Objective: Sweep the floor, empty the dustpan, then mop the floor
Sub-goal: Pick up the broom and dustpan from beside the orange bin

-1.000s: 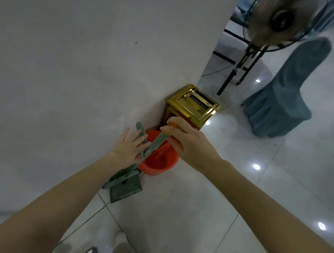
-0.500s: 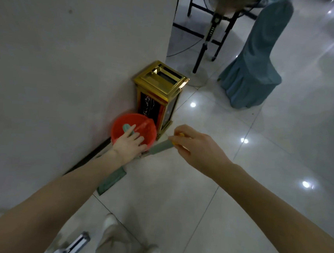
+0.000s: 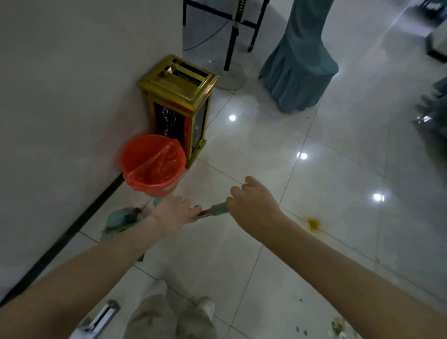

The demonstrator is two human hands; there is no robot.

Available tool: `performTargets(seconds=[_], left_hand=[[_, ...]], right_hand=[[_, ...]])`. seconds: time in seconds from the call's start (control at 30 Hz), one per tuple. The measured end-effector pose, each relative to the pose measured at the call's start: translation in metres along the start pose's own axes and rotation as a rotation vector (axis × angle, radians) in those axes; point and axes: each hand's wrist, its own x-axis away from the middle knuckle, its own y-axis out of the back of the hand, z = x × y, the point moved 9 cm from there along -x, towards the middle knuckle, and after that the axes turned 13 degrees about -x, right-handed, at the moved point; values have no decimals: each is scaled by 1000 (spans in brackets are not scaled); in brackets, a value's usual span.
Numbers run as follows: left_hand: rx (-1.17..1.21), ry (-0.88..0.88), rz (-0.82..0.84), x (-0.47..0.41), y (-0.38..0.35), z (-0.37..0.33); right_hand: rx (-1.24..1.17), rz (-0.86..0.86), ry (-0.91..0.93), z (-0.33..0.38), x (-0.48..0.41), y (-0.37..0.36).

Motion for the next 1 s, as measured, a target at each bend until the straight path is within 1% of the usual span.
performTargets(seconds=[0.07, 0.13, 0.2, 0.27, 0.3, 0.37, 0.5, 0.67, 0.77, 0.83, 0.9, 0.97, 1.0], left_hand=[[-2, -44, -1, 4, -2, -7], [11, -79, -2, 12, -7, -10], [6, -85, -54, 20, -11, -7], [1, -89, -191, 30, -7, -3], [-22, -97, -233, 36, -5, -1], [-73, -84, -288, 42, -5, 4], [-64, -108, -420, 45, -6, 0], [-88, -200, -461, 45, 0, -14], [-132, -243, -515, 43, 9, -28], [-133, -270, -507, 41, 10, -38], [-66, -257, -526, 40, 12, -26], [40, -211, -545, 39, 8, 6], [48, -176, -522, 37, 5, 26]], right_hand=[[2, 130, -86, 9, -1, -22], [-8, 179, -157, 16, -4, -39], [-2, 203, -157, 23, -8, -47], [4, 209, -154, 26, -8, -46], [3, 200, -159, 26, -7, -46], [-13, 196, -194, 25, -2, -49], [-31, 208, -215, 33, 8, -57], [-51, 214, -276, 29, 30, -63], [-80, 225, -313, 28, 48, -69], [-115, 226, -340, 23, 63, -76], [-153, 255, -405, 8, 94, -90], [-194, 311, -497, -6, 144, -114], [-217, 336, -543, -9, 171, -128]])
